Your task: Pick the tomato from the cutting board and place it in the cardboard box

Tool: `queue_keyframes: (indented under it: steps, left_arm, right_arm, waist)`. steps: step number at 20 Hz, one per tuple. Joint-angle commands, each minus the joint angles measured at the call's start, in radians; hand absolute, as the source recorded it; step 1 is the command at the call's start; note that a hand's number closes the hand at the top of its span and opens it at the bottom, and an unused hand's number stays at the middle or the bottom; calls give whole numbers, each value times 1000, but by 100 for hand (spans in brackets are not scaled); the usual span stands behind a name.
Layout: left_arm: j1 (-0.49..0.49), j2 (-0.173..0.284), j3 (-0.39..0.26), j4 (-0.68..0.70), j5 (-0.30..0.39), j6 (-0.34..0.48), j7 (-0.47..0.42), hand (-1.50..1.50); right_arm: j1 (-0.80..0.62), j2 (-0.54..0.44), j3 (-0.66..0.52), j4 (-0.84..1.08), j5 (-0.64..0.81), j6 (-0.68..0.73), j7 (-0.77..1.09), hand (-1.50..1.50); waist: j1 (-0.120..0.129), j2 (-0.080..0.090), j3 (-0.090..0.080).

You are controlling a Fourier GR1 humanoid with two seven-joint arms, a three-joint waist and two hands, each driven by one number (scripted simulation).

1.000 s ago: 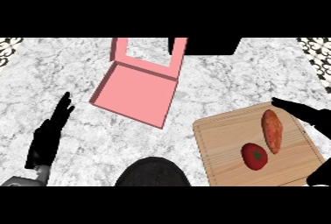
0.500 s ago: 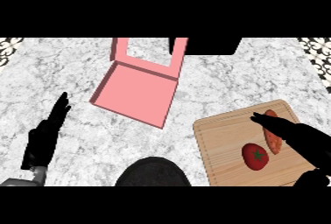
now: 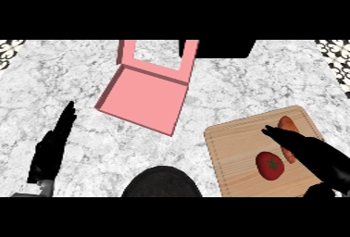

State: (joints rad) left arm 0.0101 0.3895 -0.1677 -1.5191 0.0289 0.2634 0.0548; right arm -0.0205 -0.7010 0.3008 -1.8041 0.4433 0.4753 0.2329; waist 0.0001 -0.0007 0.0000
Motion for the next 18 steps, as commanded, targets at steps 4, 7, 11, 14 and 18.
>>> queue_keyframes:
  steps: [4,7,11,14,18]
  left_arm:
    - [14,-9,82,19,-31,-68,-39,0]
    - [-47,-30,77,-23,-64,-67,83,0]
    - [11,-75,76,-55,-88,-91,73,0]
    - [54,-100,69,-103,-117,-77,70,0]
    - [-15,-103,129,18,-140,-120,16,0]
  right_arm:
    - [52,90,-28,-18,100,42,-11,-150]
    - [-14,116,-48,115,159,41,-89,-150]
    - [55,144,-78,92,208,31,-141,-150]
    - [14,149,-140,88,182,77,-140,-150]
    - [37,231,-103,81,254,67,-137,-150]
  waist:
    - [-1,0,0]
    - [1,1,0]
    - [0,0,0]
    - [2,0,0]
    - [-1,0,0]
